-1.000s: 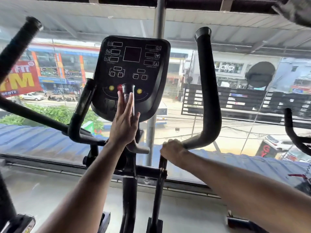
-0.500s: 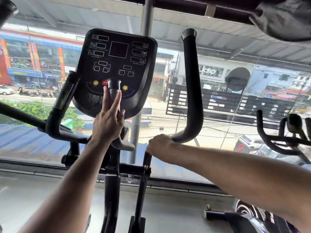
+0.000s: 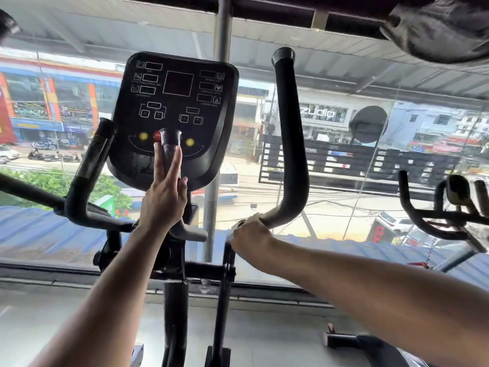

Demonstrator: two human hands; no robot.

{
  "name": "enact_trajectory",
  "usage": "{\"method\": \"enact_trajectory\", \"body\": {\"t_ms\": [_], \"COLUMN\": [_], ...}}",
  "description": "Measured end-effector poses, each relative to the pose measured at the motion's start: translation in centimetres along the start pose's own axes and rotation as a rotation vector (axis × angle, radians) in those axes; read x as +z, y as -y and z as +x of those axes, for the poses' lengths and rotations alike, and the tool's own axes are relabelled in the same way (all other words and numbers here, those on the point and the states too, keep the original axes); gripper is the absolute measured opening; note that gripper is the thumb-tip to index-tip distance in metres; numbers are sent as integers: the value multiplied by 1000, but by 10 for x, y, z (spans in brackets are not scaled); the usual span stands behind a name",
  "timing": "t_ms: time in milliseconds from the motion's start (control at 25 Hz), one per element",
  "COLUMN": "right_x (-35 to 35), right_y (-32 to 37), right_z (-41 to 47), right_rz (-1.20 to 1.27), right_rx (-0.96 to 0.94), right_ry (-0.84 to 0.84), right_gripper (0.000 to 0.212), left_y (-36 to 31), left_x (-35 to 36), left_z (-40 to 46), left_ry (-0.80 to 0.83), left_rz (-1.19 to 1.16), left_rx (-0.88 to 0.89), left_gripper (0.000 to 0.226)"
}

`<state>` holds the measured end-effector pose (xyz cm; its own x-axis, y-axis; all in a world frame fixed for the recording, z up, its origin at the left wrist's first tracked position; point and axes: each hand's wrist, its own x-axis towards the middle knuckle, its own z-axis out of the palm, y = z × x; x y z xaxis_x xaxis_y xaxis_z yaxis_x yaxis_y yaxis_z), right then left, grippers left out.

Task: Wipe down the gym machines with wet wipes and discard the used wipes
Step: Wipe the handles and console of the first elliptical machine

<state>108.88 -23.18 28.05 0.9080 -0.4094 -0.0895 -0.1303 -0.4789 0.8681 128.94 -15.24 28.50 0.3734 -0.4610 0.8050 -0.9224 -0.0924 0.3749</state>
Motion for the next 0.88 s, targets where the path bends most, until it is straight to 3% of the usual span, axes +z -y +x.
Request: {"method": "enact_trajectory", "body": {"t_ms": [200, 760, 880], "right_x": [30, -50, -56], "right_y": [33, -58, -75], "right_z": [47, -97, -118], "right_rz": [-77, -35, -18], "right_rx": [54, -68, -138], "right_ry": [109, -174, -243], "right_gripper": [33, 10, 24], "left_y": [1, -9, -9], "left_x": [4, 0, -2], "left_z": [-1, -2, -3], "left_ry": [-5, -13, -14], "left_rz": [34, -5, -10], "left_rx": [-11, -22, -21], "left_gripper": [68, 69, 69]}}
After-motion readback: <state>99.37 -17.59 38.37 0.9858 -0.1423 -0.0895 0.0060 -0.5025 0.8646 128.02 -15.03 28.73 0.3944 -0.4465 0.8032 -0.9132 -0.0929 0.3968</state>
